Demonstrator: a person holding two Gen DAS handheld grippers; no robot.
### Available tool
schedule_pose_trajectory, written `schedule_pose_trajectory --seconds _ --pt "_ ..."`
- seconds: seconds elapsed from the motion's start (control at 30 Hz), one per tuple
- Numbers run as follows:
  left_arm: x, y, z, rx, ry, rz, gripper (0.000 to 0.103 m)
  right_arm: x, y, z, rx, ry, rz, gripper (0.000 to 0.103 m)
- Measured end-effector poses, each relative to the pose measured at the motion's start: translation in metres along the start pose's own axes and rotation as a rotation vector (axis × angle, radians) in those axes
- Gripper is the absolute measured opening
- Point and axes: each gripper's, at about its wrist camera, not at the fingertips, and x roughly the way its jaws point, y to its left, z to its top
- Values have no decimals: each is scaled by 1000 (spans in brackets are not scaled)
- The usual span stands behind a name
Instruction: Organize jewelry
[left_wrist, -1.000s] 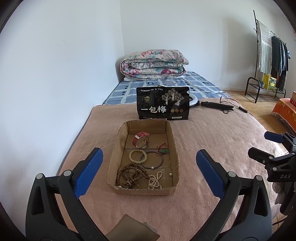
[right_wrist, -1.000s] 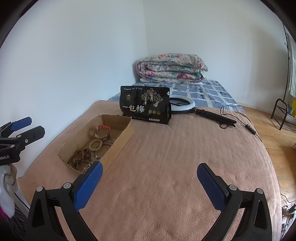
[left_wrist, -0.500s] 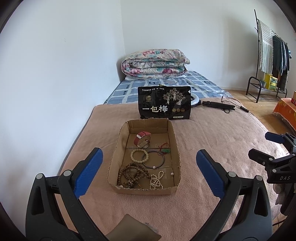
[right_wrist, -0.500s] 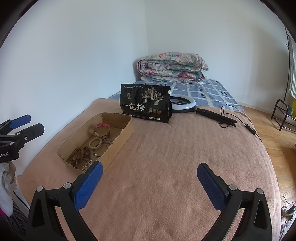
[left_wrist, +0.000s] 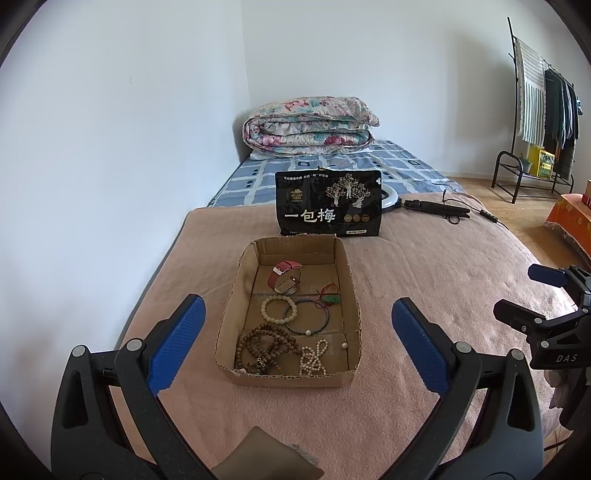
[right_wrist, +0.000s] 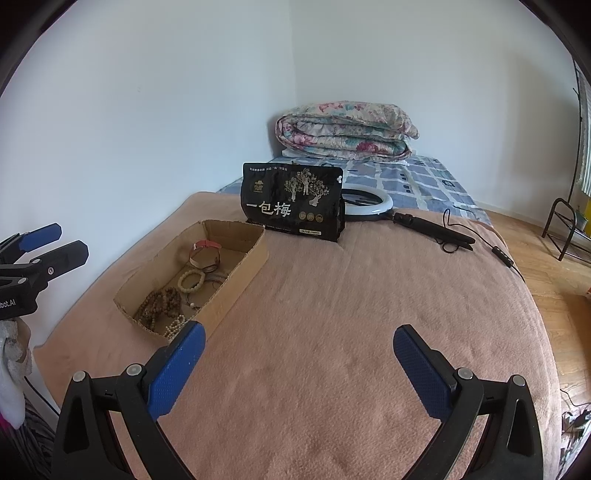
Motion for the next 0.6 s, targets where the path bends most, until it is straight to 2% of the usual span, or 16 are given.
schedule_pose_trajectory --seconds 0.6 --pt "1 0 0 -2 -1 2 103 4 0 -2 -6 17 1 103"
